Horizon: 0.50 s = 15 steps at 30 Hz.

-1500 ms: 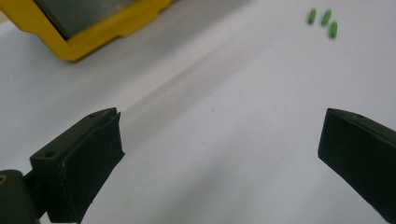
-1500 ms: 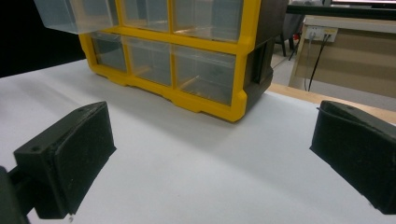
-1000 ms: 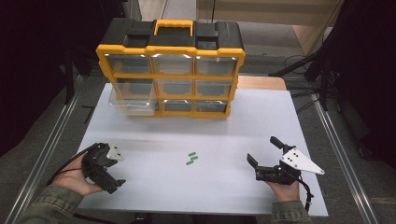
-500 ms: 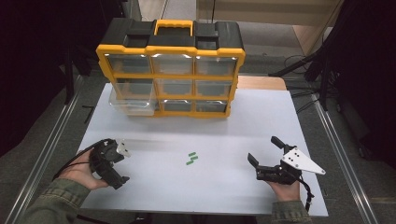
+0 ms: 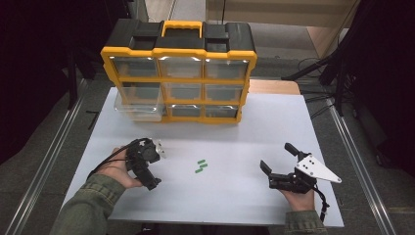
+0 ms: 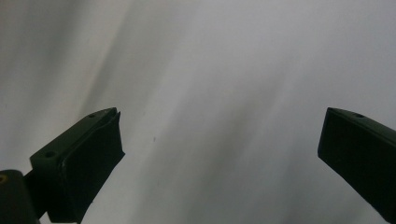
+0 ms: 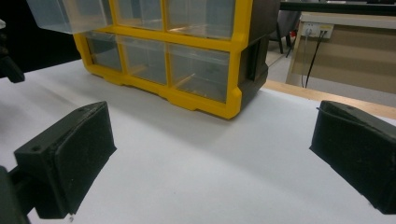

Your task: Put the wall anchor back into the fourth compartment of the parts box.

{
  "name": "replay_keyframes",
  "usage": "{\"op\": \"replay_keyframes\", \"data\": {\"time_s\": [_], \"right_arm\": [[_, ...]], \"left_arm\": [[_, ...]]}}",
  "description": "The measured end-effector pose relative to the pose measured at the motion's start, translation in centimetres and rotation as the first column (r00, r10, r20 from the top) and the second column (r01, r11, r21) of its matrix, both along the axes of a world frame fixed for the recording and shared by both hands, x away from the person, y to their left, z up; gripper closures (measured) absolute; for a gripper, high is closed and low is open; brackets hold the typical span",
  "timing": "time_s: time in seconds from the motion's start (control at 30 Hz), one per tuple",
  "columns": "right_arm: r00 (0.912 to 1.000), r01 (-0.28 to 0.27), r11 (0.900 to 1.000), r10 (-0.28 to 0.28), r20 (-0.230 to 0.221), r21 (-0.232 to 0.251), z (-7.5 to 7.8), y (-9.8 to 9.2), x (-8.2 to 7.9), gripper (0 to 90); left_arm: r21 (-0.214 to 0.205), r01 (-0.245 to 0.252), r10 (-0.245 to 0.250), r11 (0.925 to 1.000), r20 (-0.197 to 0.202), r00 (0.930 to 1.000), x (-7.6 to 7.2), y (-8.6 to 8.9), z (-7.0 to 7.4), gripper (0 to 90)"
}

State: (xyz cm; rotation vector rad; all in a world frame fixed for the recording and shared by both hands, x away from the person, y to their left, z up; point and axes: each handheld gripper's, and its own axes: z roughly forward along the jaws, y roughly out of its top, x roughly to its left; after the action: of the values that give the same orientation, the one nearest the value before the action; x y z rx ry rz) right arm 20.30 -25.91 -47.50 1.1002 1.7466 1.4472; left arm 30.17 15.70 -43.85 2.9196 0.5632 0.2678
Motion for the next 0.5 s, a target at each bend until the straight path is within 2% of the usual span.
{"op": "replay_keyframes", "data": {"time_s": [0.03, 0.07, 0.1, 0.13, 0.2, 0.5], "right_arm": [[1.0, 0.002, 1.0, -0.002, -0.001, 0.003, 0.0, 0.0, 0.0, 0.0], [1.0, 0.002, 1.0, -0.002, -0.001, 0.003, 0.0, 0.0, 0.0, 0.0], [1.0, 0.002, 1.0, -0.002, 0.003, 0.006, 0.0, -0.1, 0.0, 0.0], [1.0, 0.002, 1.0, -0.002, 0.003, 0.006, 0.0, -0.1, 0.0, 0.0], [1.0, 0.004, 1.0, -0.004, 0.003, 0.008, 0.0, -0.1, 0.0, 0.0], [1.0, 0.004, 1.0, -0.004, 0.003, 0.008, 0.0, -0.2, 0.0, 0.0]], "left_arm": [[-0.004, 0.007, -0.007, 1.0, -0.001, 1.0, 0.2, -0.9, 0.0, 0.0], [-0.004, 0.007, -0.007, 1.0, -0.001, 1.0, 0.2, -0.9, 0.0, 0.0], [-0.006, 0.017, -0.017, 0.9998, -0.009, 0.9998, 0.4, -1.9, -0.2, 0.0], [-0.006, 0.017, -0.017, 0.9998, -0.009, 0.9998, 0.4, -1.9, -0.2, 0.0], [-0.006, 0.035, -0.035, 0.9994, -0.014, 0.9993, 0.5, -3.5, -0.6, 0.0], [0.02, 0.078, -0.077, 0.9968, -0.033, 0.9965, 0.9, -6.9, -1.5, 0.0]]}}
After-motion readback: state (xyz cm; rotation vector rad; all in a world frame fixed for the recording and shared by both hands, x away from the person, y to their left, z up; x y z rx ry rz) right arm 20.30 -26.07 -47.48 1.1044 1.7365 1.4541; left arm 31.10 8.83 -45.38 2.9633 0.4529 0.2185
